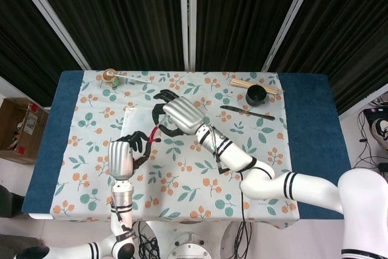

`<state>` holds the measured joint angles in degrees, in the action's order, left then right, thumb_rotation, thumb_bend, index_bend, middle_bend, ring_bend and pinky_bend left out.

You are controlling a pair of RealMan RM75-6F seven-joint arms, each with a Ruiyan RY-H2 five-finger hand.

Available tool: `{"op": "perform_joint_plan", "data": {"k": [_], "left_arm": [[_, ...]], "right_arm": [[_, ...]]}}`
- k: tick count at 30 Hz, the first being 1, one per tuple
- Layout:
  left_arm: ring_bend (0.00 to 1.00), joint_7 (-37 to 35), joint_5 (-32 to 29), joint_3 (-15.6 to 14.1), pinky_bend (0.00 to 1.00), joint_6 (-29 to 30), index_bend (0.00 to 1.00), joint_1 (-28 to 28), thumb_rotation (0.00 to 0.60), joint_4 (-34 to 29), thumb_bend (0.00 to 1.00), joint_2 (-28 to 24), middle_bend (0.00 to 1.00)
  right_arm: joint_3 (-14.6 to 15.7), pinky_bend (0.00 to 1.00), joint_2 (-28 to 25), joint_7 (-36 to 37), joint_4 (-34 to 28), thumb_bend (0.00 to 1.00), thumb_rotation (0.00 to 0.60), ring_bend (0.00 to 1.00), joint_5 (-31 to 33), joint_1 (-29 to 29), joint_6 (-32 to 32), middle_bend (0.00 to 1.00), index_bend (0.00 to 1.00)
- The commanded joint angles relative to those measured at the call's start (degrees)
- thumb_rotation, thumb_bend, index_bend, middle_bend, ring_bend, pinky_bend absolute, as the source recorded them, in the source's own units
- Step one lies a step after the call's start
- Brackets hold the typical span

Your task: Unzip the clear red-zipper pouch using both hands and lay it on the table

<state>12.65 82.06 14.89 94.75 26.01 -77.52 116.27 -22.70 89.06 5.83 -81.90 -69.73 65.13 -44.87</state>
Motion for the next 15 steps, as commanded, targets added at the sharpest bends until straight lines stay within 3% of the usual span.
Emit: {"op": "perform_joint_plan", "data": {"k": [1, 15], "left_arm": [[0.71, -0.79, -0.9, -0.3, 0.76, -0.63, 0.73, -0.84, 0.6, 0.78, 0.44, -0.03, 0.76], [0.71, -2.94, -4.74, -2.23, 0.76, -4.21, 0.73, -4.75, 0.6, 7.88, 0.44, -0.26, 0.76]], "right_arm": [[-0.05, 0.1, -0.89, 0.46, -0.81, 0.49, 0.6, 0.15, -0.4, -0.48, -0.62, 0.44, 0.92], [0.88, 0.1, -6.9, 3.08, -6.91, 0.49, 0.6, 0.15, -3.72, -4.46, -5.15, 0.44, 0.93]]}}
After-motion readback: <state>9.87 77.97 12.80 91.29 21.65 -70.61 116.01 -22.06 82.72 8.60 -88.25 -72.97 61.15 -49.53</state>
